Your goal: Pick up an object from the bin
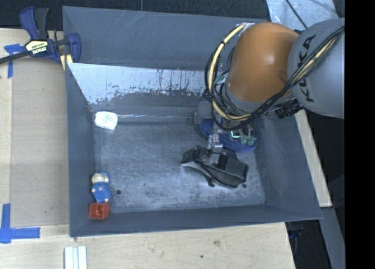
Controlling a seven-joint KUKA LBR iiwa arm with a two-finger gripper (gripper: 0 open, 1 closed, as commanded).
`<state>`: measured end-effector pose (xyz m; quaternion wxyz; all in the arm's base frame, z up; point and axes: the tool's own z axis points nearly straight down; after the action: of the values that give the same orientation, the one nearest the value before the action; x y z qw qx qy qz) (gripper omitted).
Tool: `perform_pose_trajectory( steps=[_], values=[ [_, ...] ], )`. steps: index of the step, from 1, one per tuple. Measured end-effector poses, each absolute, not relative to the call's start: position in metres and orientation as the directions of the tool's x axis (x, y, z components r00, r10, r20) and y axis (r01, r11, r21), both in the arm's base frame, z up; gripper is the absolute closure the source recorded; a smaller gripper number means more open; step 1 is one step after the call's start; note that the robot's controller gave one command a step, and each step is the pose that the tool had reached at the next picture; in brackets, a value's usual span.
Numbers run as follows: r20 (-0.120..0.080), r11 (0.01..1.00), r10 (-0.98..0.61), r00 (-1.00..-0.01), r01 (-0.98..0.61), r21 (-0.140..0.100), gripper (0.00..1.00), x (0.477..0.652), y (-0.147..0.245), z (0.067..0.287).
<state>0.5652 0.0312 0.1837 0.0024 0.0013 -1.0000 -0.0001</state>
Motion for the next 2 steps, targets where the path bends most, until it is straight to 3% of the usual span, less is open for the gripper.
perform_pose_trajectory(
  steps=[1,2],
  values=[
    [-0.010,0.994,-0.112,-0.994,-0.112,0.000,0.00,0.5257,-0.0192,0.0709],
    [-0.017,0.994,-0.111,-0.994,-0.111,0.002,1.00,0.5285,-0.0166,0.0746]
  ],
)
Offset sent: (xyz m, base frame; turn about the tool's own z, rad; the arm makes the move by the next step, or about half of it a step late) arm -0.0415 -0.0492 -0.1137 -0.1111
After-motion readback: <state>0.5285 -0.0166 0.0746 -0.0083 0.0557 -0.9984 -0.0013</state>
